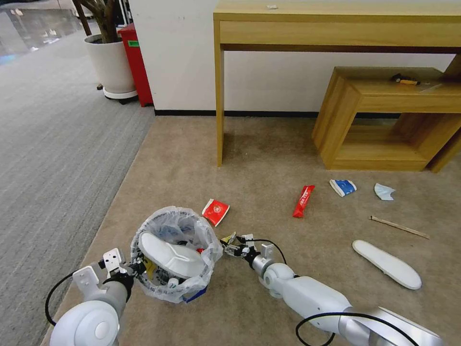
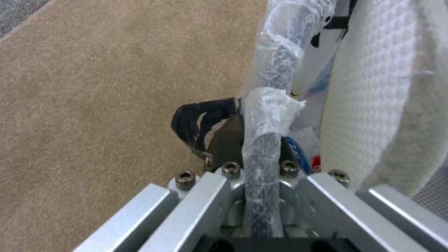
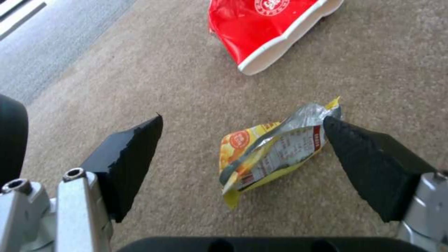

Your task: Pick up the trash bin and place the garbage on the floor into it.

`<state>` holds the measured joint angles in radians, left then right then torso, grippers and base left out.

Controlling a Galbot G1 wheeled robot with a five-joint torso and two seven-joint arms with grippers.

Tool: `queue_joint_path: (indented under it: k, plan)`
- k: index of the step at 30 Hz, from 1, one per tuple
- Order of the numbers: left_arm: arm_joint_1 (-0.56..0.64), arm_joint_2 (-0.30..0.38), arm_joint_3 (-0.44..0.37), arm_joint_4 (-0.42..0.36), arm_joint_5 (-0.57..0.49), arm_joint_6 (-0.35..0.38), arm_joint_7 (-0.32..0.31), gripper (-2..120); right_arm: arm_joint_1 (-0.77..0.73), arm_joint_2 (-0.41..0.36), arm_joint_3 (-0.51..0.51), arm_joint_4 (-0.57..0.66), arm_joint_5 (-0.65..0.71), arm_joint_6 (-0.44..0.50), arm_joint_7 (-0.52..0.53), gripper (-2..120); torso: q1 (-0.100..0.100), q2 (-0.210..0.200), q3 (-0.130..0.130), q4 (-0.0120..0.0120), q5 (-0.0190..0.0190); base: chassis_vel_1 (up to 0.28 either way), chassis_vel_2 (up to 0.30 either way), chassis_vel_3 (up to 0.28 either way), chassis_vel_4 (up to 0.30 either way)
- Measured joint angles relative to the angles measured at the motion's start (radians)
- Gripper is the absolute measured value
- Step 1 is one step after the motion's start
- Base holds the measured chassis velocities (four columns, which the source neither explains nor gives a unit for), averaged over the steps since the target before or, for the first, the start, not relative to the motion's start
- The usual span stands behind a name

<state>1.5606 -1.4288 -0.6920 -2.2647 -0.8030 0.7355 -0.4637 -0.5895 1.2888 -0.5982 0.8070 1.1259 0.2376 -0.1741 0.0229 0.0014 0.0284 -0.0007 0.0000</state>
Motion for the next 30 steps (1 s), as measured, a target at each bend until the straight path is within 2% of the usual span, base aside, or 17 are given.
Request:
queue_joint_path:
  k: [20,27,30]
  plan:
    - [0.002,-0.009,0.01,-0.003,0.007,0.0,0.0,0,-0.027,0.023,0.015,-0.026,-0.02,-0.001,0.041,87,0.0,0.0,0.0,-0.0001,0.0,0.0,0.0,0.0,0.0]
    - [0.004,-0.01,0.011,-0.009,0.007,0.0,0.003,0,-0.033,0.034,0.018,-0.037,-0.03,-0.009,0.06,78,0.0,0.0,0.0,-0.0001,0.0001,0.0,0.0,0.0,0.0]
    - [0.005,-0.007,0.01,-0.013,0.006,0.0,0.004,0,-0.035,0.044,0.019,-0.058,-0.046,-0.01,0.067,66,0.0,0.0,0.0,-0.0001,0.0,0.0,0.0,0.0,0.0]
